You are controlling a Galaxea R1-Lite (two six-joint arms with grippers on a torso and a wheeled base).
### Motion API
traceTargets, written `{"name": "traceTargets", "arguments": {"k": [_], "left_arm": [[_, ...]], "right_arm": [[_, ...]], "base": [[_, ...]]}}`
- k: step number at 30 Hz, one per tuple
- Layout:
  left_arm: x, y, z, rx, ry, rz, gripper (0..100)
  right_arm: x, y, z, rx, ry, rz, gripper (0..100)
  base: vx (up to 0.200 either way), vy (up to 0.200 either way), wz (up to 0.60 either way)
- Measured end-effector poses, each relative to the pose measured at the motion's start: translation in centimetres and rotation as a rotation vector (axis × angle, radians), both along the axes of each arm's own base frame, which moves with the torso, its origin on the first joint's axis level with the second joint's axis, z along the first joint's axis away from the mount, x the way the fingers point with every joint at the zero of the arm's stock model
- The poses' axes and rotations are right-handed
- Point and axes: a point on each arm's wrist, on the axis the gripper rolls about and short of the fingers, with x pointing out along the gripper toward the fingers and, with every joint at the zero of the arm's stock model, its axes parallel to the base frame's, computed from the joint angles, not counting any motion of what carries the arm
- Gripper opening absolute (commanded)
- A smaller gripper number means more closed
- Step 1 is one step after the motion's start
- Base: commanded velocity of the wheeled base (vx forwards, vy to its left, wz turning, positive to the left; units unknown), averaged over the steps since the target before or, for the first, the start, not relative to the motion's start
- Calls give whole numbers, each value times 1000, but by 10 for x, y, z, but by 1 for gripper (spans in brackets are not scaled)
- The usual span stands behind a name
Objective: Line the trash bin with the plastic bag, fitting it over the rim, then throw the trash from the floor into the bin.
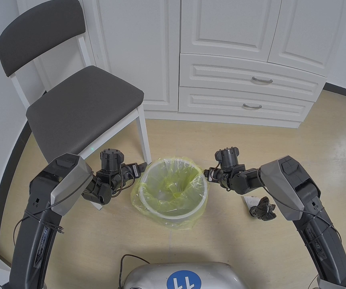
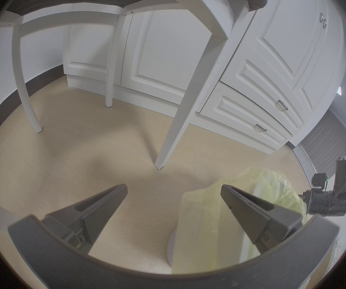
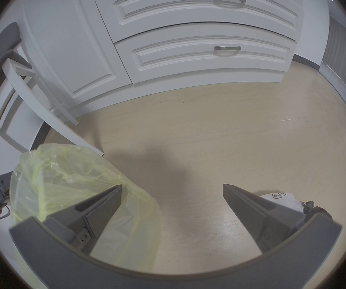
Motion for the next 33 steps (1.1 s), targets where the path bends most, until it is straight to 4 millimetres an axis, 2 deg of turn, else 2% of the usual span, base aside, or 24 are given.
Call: {"name": "traceTargets", "arguments": {"k": [6, 12, 16, 21, 24, 27, 33], "left_arm": [[-1, 0, 1, 0, -1, 0, 100], [-2, 0, 5, 2, -2, -3, 100], [-4, -1, 8, 3, -4, -5, 100], [-7, -2, 13, 5, -5, -10, 100], [-8, -3, 17, 5, -7, -12, 100], [-10, -3, 22, 6, -10, -14, 100], [-16, -6, 32, 23, -28, -29, 100]], "right_arm": [[2, -6, 1, 3, -1, -15, 100], [0, -10, 36, -7, -21, -20, 100], [-13, -13, 62, -48, 4, 1, 100], [-43, -10, 87, -146, 51, 79, 100], [-67, 7, 97, -195, 68, 149, 100], [-93, 35, 107, -232, 60, 226, 100], [-129, 84, 119, -283, 20, 367, 100]], "base": [[0, 0, 0], [0, 0, 0], [0, 0, 0], [0, 0, 0], [0, 0, 0], [0, 0, 0], [0, 0, 0]]}}
